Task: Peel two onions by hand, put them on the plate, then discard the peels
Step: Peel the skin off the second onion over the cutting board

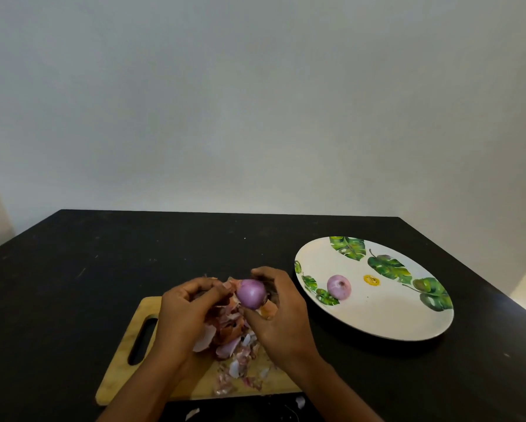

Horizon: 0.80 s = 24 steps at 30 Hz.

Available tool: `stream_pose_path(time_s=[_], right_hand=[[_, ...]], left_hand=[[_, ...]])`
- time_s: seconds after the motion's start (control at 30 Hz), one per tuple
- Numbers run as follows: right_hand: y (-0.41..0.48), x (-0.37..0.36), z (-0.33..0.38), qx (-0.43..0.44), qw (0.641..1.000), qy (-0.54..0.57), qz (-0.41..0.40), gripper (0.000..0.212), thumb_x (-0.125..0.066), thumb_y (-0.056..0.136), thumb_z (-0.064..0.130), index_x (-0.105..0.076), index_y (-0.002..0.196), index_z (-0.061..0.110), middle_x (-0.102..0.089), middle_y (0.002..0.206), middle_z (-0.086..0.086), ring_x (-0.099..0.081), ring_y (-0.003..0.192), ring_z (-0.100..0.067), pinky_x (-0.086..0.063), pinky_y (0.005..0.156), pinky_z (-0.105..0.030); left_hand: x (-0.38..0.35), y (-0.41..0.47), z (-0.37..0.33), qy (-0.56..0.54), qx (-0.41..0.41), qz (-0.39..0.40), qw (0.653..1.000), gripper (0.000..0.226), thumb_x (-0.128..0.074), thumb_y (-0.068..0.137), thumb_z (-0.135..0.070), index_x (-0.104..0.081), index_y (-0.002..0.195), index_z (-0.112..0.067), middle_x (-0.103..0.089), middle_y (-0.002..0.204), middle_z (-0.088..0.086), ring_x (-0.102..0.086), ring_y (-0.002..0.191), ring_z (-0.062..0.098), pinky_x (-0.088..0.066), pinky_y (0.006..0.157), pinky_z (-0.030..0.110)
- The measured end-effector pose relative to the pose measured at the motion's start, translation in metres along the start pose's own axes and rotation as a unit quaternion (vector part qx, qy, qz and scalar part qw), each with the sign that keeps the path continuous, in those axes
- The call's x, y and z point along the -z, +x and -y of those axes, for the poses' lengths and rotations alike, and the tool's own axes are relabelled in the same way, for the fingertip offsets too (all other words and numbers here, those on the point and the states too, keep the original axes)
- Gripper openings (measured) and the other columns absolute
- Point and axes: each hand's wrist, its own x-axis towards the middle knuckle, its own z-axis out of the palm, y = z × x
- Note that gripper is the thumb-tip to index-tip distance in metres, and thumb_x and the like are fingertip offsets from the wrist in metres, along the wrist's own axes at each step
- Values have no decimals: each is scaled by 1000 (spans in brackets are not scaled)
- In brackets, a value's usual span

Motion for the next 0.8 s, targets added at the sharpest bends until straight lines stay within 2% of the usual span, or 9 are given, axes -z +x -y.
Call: stream_pose_path(time_s=[0.1,0.23,0.3,0.5,0.6,0.67,0.7,0.77,0.8], right_hand=[[1,0,-1,37,999,-25,-9,38,-75,77,12,-56,104,31,-57,105,18,-57,101,0,-46,83,-9],[2,-2,-7,59,997,-45,-10,34,-75,78,9,-62,107,20,-57,105,17,-56,104,0,-47,86,-11],[2,-3,-8,73,996,-59,-4,35,-75,77,6,-63,107,18,-56,107,15,-55,106,1,-46,89,-11],[3,-3,-6,115,987,-112,22,48,-75,76,5,-53,107,34,-50,114,19,-52,108,-2,-44,90,-11],[3,-4,-5,153,979,-137,12,35,-71,81,10,-56,106,29,-53,112,14,-50,107,0,-42,90,-10],[2,-5,-7,180,971,-157,11,16,-62,86,18,-60,101,21,-55,108,9,-49,104,-1,-41,89,-8],[2,-4,-9,184,969,-164,15,13,-59,87,19,-61,99,19,-56,106,8,-49,103,-2,-40,88,-8],[2,-3,-13,151,976,-155,19,19,-65,84,12,-61,101,21,-55,108,10,-50,103,-1,-40,89,-6],[2,-2,-15,128,981,-145,15,28,-69,82,9,-59,104,24,-54,111,13,-51,103,1,-40,90,-6]], left_hand=[[1,0,-2,-60,48,9,997,8,-66,78,-7,-72,76,-3,-70,82,16,-66,81,29,-53,75,41],[-1,-4,-9,-141,111,13,984,11,-59,83,-2,-65,75,3,-65,59,8,-61,50,11,-49,47,19],[-1,-4,-10,-179,157,4,971,10,-59,82,-2,-65,74,0,-63,55,6,-57,43,7,-47,41,15],[2,2,-8,-242,229,-29,942,29,-63,76,-5,-70,49,-7,-65,56,5,-56,41,3,-46,40,11],[0,1,-7,-258,234,-46,936,23,-62,78,-6,-69,56,-7,-65,55,4,-55,41,3,-44,39,11],[6,3,-11,-327,211,-70,918,14,-59,83,-7,-64,69,-7,-65,57,3,-56,43,2,-45,40,10],[12,6,-15,-365,185,-89,908,12,-58,85,-8,-63,74,-8,-65,61,2,-57,45,2,-46,42,9],[25,11,-22,-377,135,-128,907,8,-58,86,-9,-63,81,-11,-66,72,2,-60,51,1,-47,46,9],[28,11,-21,-342,116,-140,922,6,-60,86,-8,-63,85,-12,-66,77,2,-61,55,2,-49,49,12]])
